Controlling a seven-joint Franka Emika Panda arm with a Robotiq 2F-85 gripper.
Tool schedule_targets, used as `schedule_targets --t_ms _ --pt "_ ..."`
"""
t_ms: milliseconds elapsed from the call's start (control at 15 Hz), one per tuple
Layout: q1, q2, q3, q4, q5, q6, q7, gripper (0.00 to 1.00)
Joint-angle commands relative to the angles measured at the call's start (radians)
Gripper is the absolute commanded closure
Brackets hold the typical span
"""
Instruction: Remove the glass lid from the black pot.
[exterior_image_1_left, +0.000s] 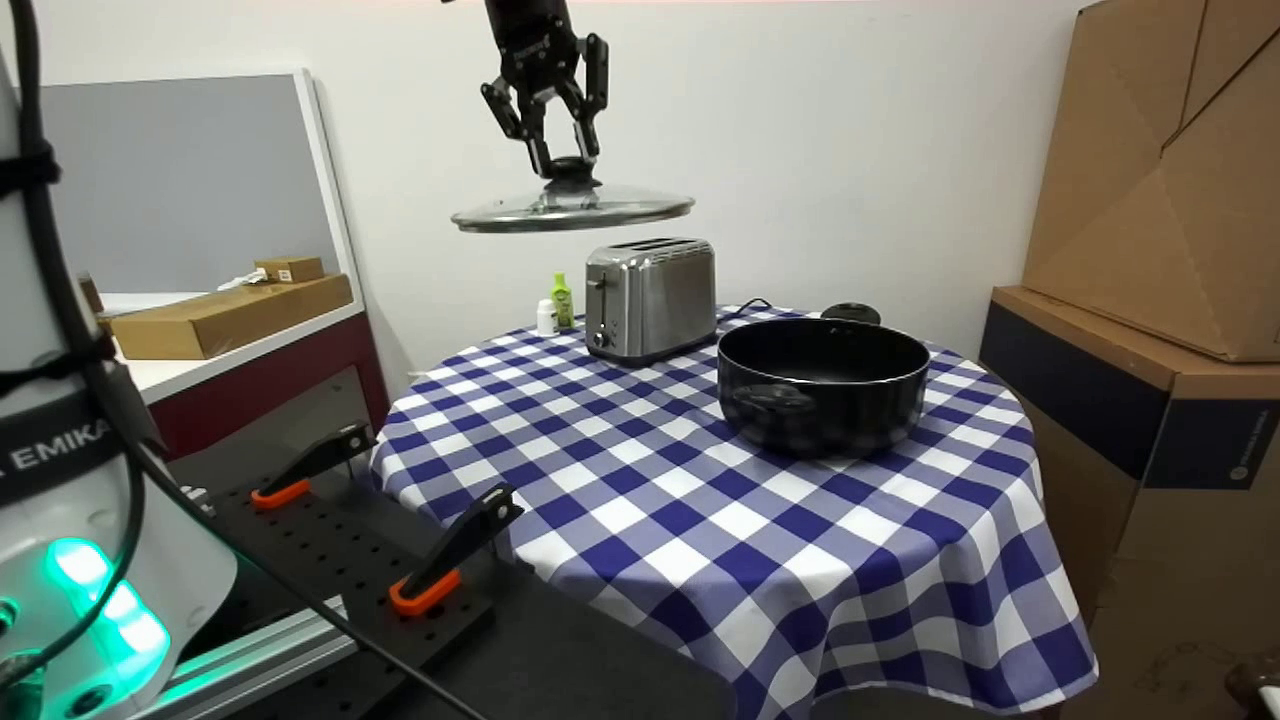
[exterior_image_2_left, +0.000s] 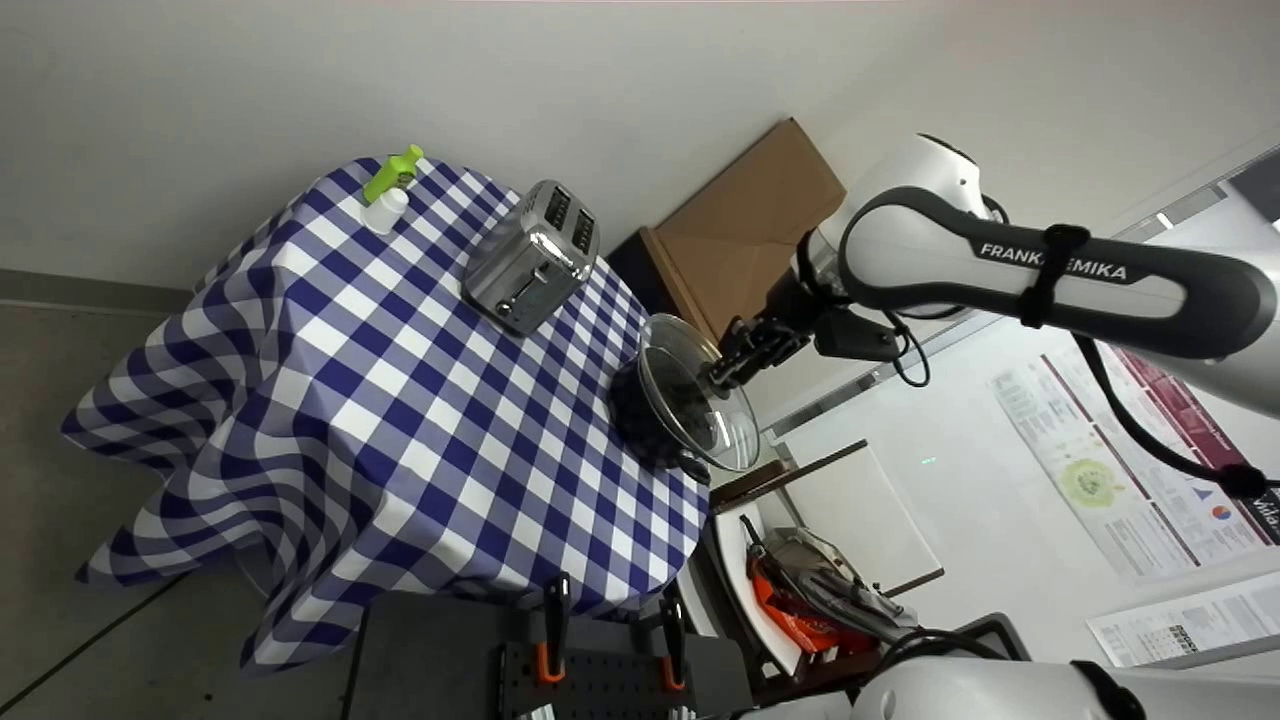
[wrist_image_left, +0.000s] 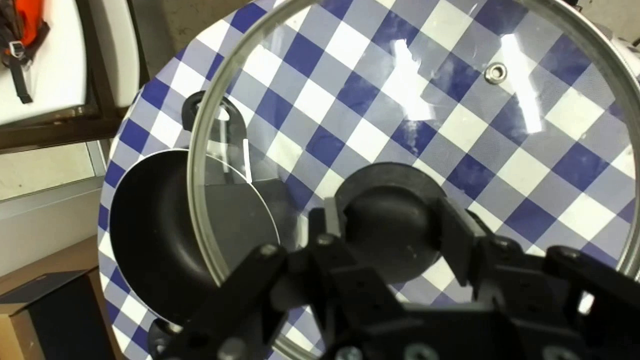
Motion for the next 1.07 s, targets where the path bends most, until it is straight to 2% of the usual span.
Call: schedule_targets --t_ms 0,200,467,1000 --pt "-0.007 0.065 0.012 -0.046 -0.088 0.132 0.061 0.76" --pt "-0.023 0.167 0.008 -0.062 -0.181 0.246 0.126 0.76" --pt "-0.021 0.308 -0.016 -0.045 -0.274 0.332 0.189 0.76" --pt "0.027 0.503 -0.062 0.001 -0.275 0.433 0.172 0.76"
